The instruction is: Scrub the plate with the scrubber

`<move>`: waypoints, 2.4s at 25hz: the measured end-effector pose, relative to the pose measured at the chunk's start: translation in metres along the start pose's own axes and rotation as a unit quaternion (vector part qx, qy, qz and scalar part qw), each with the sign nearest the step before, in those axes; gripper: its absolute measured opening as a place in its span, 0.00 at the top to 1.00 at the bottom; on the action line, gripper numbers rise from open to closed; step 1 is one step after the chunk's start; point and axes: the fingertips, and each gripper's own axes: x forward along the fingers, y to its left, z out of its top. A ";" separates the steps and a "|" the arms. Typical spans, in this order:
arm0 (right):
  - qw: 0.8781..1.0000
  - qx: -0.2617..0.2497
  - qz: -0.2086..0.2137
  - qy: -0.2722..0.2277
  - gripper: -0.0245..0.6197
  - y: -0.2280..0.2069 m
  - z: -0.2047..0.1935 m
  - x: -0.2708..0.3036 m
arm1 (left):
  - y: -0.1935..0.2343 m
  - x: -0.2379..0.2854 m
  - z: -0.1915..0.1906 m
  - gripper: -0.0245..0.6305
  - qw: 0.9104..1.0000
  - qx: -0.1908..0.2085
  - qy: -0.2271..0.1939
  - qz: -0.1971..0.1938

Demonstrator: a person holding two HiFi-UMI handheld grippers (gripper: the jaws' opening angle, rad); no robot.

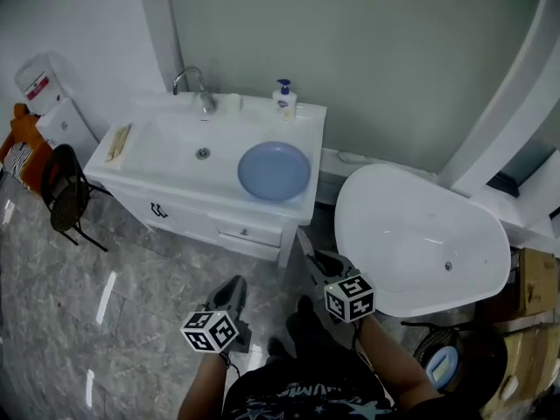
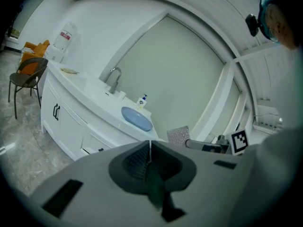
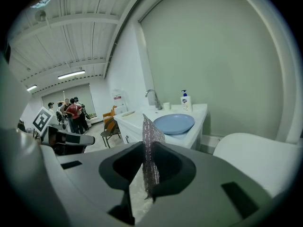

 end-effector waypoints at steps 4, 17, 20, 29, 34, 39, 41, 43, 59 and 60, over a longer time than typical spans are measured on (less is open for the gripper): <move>1.000 0.008 0.011 -0.006 0.84 -0.018 0.016 0.026 | 0.004 0.022 0.019 0.93 1.000 0.007 -0.004 0.011; 0.998 0.019 0.054 -0.021 0.84 -0.082 0.074 0.107 | 0.032 0.098 0.073 0.93 0.998 0.010 -0.012 0.062; 0.998 0.021 0.062 -0.021 0.84 -0.099 0.080 0.120 | 0.031 0.114 0.074 0.93 0.998 0.010 -0.004 0.067; 0.994 0.018 0.103 -0.027 0.84 -0.129 0.100 0.143 | 0.020 0.155 0.100 0.93 0.996 0.019 -0.014 0.090; 0.990 0.027 0.134 -0.032 0.84 -0.137 0.104 0.152 | 0.014 0.165 0.099 0.93 0.994 0.021 -0.015 0.107; 0.988 0.033 0.147 -0.036 0.84 -0.142 0.109 0.155 | 0.015 0.167 0.100 0.93 0.992 0.016 -0.015 0.123; 0.987 0.032 0.152 -0.035 0.84 -0.142 0.109 0.157 | 0.016 0.168 0.104 0.93 0.992 0.018 -0.019 0.126; 0.987 0.032 0.153 -0.034 0.84 -0.141 0.109 0.159 | 0.018 0.169 0.107 0.93 0.991 0.018 -0.020 0.128; 0.994 0.032 0.096 -0.043 0.84 -0.156 0.133 0.185 | 0.066 0.219 0.137 0.93 0.994 0.003 0.042 0.102; 0.994 0.033 0.090 -0.044 0.84 -0.157 0.135 0.188 | 0.070 0.223 0.138 0.93 0.994 -0.001 0.049 0.100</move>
